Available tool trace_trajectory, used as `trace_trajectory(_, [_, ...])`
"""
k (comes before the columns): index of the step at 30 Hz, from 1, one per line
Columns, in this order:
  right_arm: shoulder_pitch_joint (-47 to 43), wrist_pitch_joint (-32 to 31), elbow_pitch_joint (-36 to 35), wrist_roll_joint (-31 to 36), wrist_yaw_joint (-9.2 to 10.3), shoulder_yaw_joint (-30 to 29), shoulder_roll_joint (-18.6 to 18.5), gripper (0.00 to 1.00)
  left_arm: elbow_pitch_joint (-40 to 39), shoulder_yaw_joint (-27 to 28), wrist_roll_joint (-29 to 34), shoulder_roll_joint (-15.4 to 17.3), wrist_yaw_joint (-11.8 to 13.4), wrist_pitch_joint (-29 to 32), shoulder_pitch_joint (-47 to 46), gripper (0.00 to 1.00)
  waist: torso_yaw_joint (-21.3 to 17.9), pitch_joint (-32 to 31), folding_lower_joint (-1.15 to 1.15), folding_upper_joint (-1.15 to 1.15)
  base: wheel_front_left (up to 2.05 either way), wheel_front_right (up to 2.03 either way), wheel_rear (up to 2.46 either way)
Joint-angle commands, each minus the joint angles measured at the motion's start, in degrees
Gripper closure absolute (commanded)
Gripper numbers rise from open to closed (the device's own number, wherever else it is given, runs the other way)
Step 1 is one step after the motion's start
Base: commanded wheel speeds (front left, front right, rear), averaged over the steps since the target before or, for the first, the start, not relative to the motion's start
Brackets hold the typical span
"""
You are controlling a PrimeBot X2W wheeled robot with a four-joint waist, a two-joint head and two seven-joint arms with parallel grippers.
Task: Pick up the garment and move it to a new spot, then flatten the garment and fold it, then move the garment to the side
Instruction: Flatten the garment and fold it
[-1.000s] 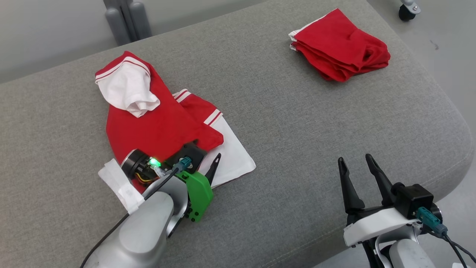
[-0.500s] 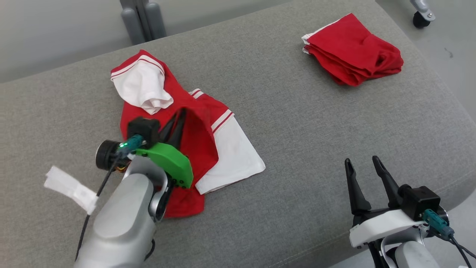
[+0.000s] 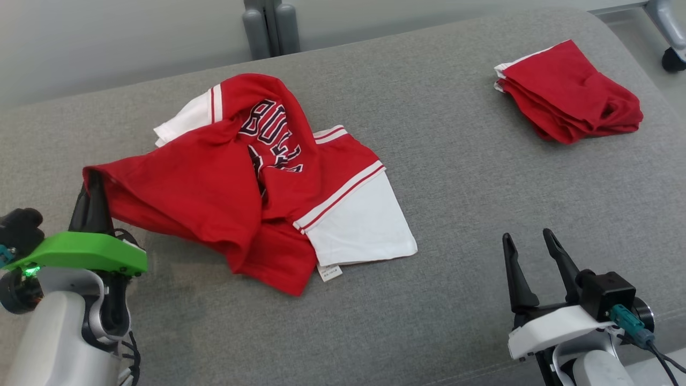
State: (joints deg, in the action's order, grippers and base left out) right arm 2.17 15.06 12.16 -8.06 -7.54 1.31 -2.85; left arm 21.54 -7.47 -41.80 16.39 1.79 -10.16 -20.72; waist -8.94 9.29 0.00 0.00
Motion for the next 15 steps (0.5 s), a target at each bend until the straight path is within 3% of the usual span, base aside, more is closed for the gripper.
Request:
trace_trajectory(1, [1.1,0.1,0.0,0.4,0.11,0.3,-0.1,0.0,0.6,0.9,-0.7,0.8,0.2,0.4,-2.0,1.0,1.3,0.9,0.0,0.0,0.0,0.0,0.0])
trace_trajectory(6, [2.8,0.1,0.2,1.0,0.11,1.4,-0.1,0.0,5.0,3.3,-2.2,3.3,0.7,1.9,-7.7,1.0,0.5,2.4,0.0,0.0,0.0,0.0,0.0])
trace_trajectory(14, [2.5,0.1,0.6,1.8,0.11,1.8,-0.1,0.0,18.4,2.7,3.7,10.1,1.8,-1.7,-18.8,1.0,-2.6,4.6,0.0,0.0,0.0,0.0,0.0])
trace_trajectory(15, [2.3,0.1,0.6,1.7,0.11,1.8,-0.1,0.0,20.4,2.6,4.4,10.2,1.8,-2.4,-19.8,0.72,-2.9,4.6,0.0,0.0,0.0,0.0,0.0])
